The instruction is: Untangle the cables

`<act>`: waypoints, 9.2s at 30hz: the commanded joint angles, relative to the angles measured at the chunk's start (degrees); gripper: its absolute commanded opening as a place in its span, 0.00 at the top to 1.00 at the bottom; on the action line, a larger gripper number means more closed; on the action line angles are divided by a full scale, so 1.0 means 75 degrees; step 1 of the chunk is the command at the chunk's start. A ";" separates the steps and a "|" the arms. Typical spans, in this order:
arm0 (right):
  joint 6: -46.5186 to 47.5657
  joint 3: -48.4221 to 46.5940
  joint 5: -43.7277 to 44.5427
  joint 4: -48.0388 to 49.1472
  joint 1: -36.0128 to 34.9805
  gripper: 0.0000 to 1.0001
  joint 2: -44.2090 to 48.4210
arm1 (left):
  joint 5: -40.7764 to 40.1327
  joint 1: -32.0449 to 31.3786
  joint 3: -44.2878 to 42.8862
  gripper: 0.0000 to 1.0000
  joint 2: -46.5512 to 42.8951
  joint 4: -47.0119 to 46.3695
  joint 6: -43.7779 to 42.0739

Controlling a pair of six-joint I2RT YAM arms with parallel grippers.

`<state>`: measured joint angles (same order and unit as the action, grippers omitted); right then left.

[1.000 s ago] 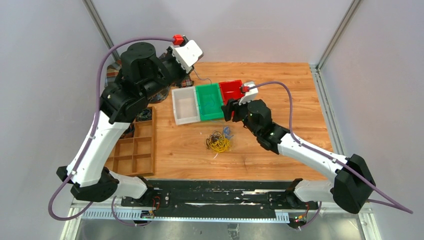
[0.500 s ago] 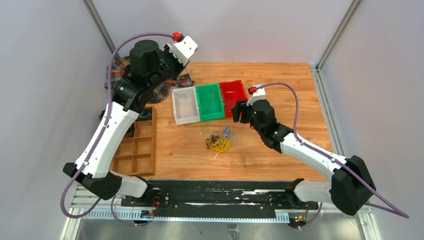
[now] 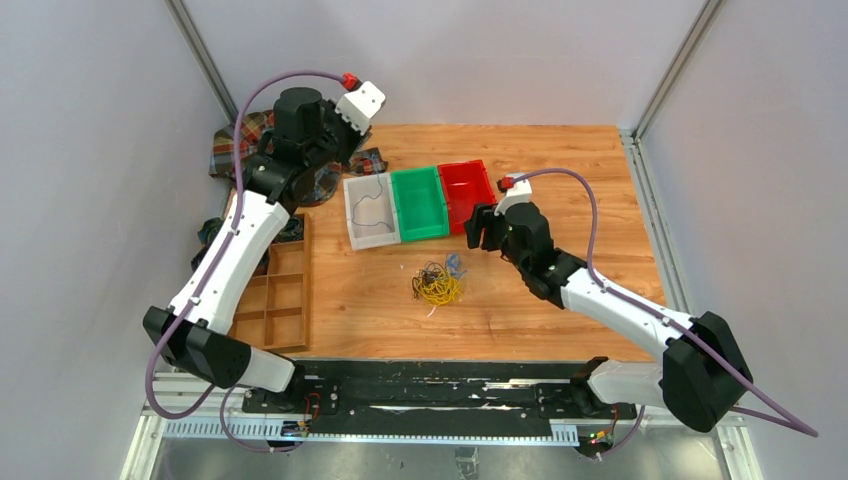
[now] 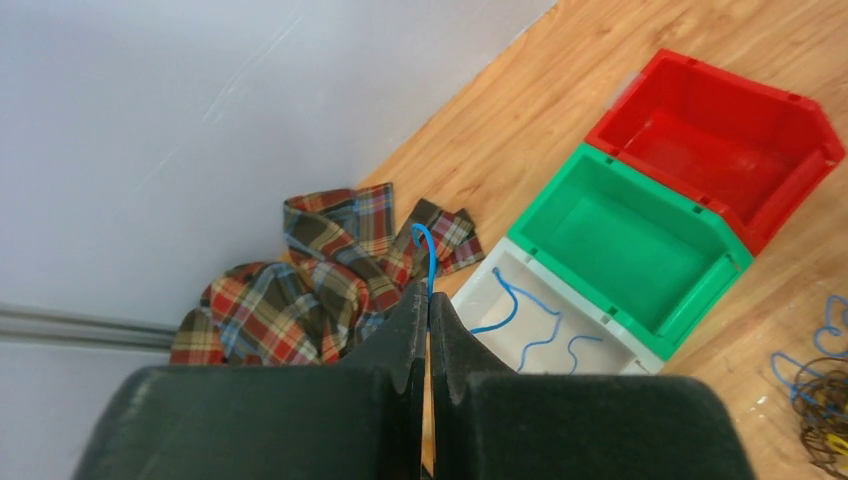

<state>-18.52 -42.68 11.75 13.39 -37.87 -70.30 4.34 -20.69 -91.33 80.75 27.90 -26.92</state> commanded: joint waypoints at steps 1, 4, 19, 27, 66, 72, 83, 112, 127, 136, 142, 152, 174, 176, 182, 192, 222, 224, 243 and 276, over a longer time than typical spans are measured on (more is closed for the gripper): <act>-0.0133 0.0070 -0.0066 -0.0012 0.0084 0.38 0.0145 | 0.0720 0.0011 -0.0106 1.00 -0.0109 -0.0495 0.0512; -0.0162 0.0041 -0.0078 -0.0048 0.0100 0.38 0.0144 | 0.1020 -0.0001 -0.0697 1.00 0.0078 -0.0315 0.0722; -0.0186 -0.0070 -0.0008 -0.0277 0.0231 0.38 0.0190 | 0.1047 -0.0637 -0.2406 1.00 0.0721 -0.0183 0.0894; -0.0236 0.0016 -0.0043 -0.0205 0.0332 0.39 0.0208 | 0.1204 -0.0733 -0.2416 1.00 0.1222 -0.0447 0.1248; -0.0746 0.0671 -0.0548 0.0089 0.1428 0.40 -0.0066 | -0.0869 -0.1582 0.0800 1.00 0.3407 -0.1782 -0.0921; -0.0747 0.0684 -0.0601 0.0088 0.1582 0.41 -0.0181 | -0.1210 -0.1681 0.0660 0.99 0.4164 -0.2005 -0.1402; -0.0640 0.0499 -0.0814 0.0009 0.1764 0.41 -0.0340 | -0.1272 -0.1683 0.0739 0.99 0.5017 -0.2450 -0.1458; -0.0712 0.0437 -0.1660 -0.0342 0.1791 0.41 -0.0112 | 0.2752 -0.1188 -0.0937 0.23 0.4087 0.1604 -0.1377; -0.0969 0.1069 -0.2007 -0.0459 0.1639 0.45 0.0174 | 0.3646 -0.2547 0.1434 0.15 0.2206 0.1440 -0.0666; -0.0816 0.1233 -0.2185 -0.0632 0.1639 0.48 0.0659 | 0.3628 -0.2543 0.0033 0.20 0.3638 0.1917 -0.0657; -0.0801 0.1243 -0.2238 -0.0606 0.1639 0.53 0.0690 | 0.3509 -0.2539 0.0116 0.53 0.3805 0.1940 -0.0624; -0.0847 0.1230 -0.2579 -0.0304 0.1633 0.52 0.0675 | 0.3305 -0.2539 -0.0330 0.97 0.2883 0.2841 -0.0730; -0.0243 -0.0033 -0.3004 0.0162 -0.0025 0.37 0.1446 | 0.3979 -0.2539 -0.1551 0.99 0.1085 0.3968 0.0620; -0.0271 -0.0174 -0.2983 0.0166 -0.0127 0.37 0.1459 | 0.3932 -0.2539 -0.1577 0.99 0.0998 0.4044 0.0612; -0.0325 -0.0463 -0.3048 0.0172 -0.0362 0.37 0.1458 | 0.3708 -0.2549 -0.1516 0.99 0.0825 0.4094 0.0663; -0.0326 -0.0527 -0.3374 0.0042 -0.0681 0.37 0.1741 | 0.2877 -0.2611 -0.1263 0.99 0.0564 0.4090 0.0486; -0.0167 -0.1285 -0.0971 0.0793 -0.1485 0.41 0.0276 | 0.3321 -0.2701 -0.1255 1.00 0.0143 0.4582 0.1215; -0.0194 -0.1235 -0.1062 0.0774 -0.1478 0.41 0.0241 | 0.3434 -0.2700 -0.1316 1.00 0.0143 0.4630 0.1185; 0.0189 0.0097 -0.1131 0.1005 -0.1991 0.24 0.1962 | 0.2070 -0.2925 -0.1545 0.99 0.0345 0.4624 0.1725; 0.0521 -0.0840 0.0576 0.2062 -0.2322 0.29 0.0655 | 0.4252 -0.2925 -0.1520 1.00 0.0013 0.4726 0.2289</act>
<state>-15.14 -46.33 12.51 23.68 -54.65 -64.36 29.30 -42.09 -101.67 82.46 62.76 -11.22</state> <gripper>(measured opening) 0.709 0.017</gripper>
